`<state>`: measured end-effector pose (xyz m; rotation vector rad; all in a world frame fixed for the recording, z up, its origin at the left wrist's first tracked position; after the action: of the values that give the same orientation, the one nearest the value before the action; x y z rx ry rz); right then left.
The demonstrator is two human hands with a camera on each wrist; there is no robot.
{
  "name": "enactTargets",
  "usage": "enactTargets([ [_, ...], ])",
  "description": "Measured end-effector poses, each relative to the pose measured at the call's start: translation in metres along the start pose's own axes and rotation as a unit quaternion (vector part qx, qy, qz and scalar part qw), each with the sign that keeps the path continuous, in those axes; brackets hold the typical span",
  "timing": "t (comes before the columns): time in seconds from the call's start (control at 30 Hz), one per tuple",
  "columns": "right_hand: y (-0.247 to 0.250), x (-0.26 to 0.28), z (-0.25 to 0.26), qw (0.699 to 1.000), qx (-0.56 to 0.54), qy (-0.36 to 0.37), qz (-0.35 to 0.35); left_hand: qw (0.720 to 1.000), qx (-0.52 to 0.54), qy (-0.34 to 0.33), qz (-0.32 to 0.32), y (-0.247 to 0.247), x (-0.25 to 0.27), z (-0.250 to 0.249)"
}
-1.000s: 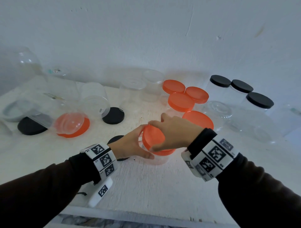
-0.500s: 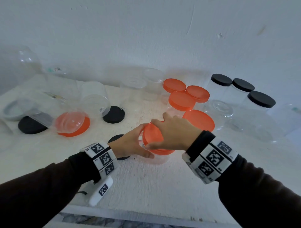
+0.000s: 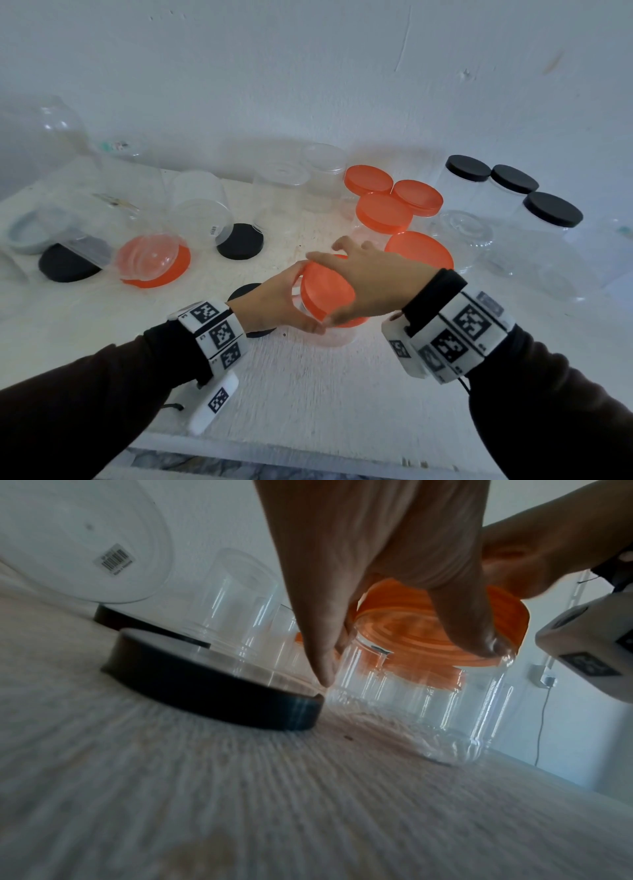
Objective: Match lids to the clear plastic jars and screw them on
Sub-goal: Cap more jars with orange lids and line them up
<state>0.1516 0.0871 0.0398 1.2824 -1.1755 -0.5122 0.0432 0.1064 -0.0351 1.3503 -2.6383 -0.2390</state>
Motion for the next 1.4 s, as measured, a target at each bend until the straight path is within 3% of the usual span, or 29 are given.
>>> enactTargets([
  [0.07,-0.001,0.001,0.0,0.998,-0.035,0.045,0.039,1.0,0.007,0.002,-0.001,0.0,0.0,0.001],
  [0.17,0.0,-0.001,0.0,0.997,-0.039,0.068,0.02,1.0,0.007,0.01,-0.004,0.001,-0.001,0.004],
  [0.37,0.005,-0.004,-0.005,0.997,-0.025,0.059,-0.047,1.0,0.009,-0.004,-0.004,0.002,-0.002,0.004],
  [0.73,0.0,0.0,-0.008,0.994,0.002,0.038,-0.107,0.999,-0.028,-0.024,-0.012,0.0,0.0,-0.001],
  [0.83,-0.01,0.009,-0.013,0.99,-0.034,0.034,-0.133,0.999,-0.026,-0.026,-0.032,-0.001,0.0,-0.004],
  [1.0,-0.027,0.027,-0.044,0.966,-0.132,-0.032,-0.219,0.999,-0.027,-0.012,-0.046,-0.003,0.0,-0.006],
  [1.13,-0.044,0.041,-0.085,0.93,-0.122,-0.122,-0.324,0.998,-0.04,-0.011,-0.048,-0.004,-0.006,-0.008],
  [1.23,-0.063,0.047,-0.108,0.933,-0.092,-0.173,-0.302,0.997,-0.044,-0.02,-0.066,-0.004,-0.016,-0.012],
  [1.4,-0.077,0.054,-0.128,0.922,-0.117,-0.172,-0.327,0.995,-0.018,-0.026,-0.094,-0.005,-0.039,-0.011],
])
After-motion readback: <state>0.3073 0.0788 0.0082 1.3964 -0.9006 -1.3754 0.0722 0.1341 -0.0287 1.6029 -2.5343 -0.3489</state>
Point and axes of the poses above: each hand's wrist, its own x-axis away from the middle knuckle, its own y-axis out of the back of the hand, z = x × y, the point moved 6 cm from there along -x, towards the middle knuckle, and after that the axes turned 10 degrees about x, right-handed, at the moved point
